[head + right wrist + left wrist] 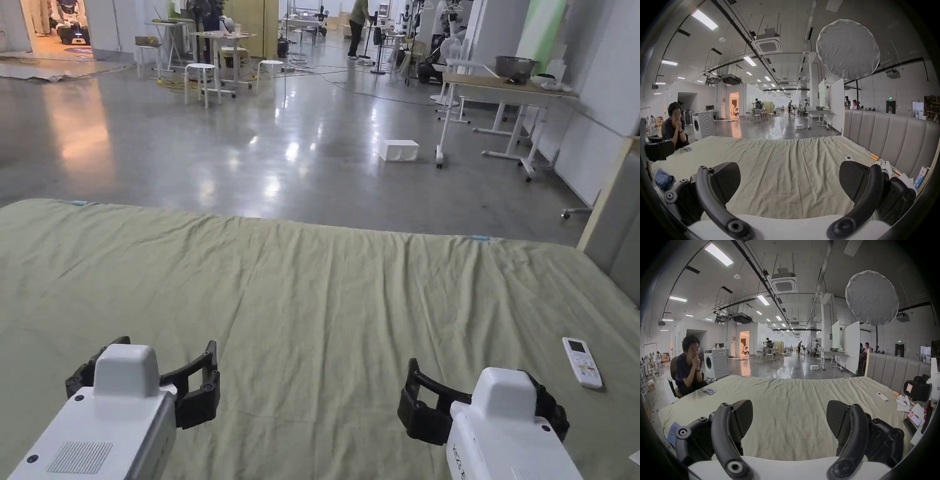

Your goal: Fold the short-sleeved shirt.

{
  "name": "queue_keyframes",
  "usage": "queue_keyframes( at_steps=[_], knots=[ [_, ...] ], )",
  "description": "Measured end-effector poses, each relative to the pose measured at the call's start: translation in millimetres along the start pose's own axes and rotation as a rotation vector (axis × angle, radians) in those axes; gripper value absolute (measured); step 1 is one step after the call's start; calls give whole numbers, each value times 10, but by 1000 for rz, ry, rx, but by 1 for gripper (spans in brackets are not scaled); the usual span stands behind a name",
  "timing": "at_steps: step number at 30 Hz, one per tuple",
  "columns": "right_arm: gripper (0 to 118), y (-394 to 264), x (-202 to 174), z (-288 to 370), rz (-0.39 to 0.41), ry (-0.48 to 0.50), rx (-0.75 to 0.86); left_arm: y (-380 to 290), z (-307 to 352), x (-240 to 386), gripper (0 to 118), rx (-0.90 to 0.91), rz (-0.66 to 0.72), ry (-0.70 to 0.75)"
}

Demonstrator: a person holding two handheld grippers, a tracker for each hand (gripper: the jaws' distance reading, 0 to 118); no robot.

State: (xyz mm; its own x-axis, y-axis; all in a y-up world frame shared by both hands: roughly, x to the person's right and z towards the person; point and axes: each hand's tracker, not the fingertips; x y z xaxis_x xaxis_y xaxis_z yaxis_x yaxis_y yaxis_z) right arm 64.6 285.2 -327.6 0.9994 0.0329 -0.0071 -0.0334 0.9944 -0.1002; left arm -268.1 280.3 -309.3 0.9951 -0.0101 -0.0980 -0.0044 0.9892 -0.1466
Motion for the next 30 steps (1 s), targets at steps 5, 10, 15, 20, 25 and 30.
queue_keyframes(
  at_steps=[5,10,15,20,25,30],
  knots=[
    [118,62,5,-39,-64,2,-12,32,12,-29,94,-3,41,-22],
    [118,129,-45,-137,-105,-69,-80,87,-39,-11,94,4,16,-6],
    [118,140,0,-184,-139,-70,-111,126,-65,0,94,8,27,-22],
    [118,163,-29,-215,-140,-86,-145,139,-135,-33,94,-27,46,-85],
    [118,240,-81,-195,-196,-115,-187,113,-175,-15,94,-31,21,-73],
    [118,289,-87,-164,-236,-89,-206,106,-220,-68,94,-65,53,-82]
  ],
)
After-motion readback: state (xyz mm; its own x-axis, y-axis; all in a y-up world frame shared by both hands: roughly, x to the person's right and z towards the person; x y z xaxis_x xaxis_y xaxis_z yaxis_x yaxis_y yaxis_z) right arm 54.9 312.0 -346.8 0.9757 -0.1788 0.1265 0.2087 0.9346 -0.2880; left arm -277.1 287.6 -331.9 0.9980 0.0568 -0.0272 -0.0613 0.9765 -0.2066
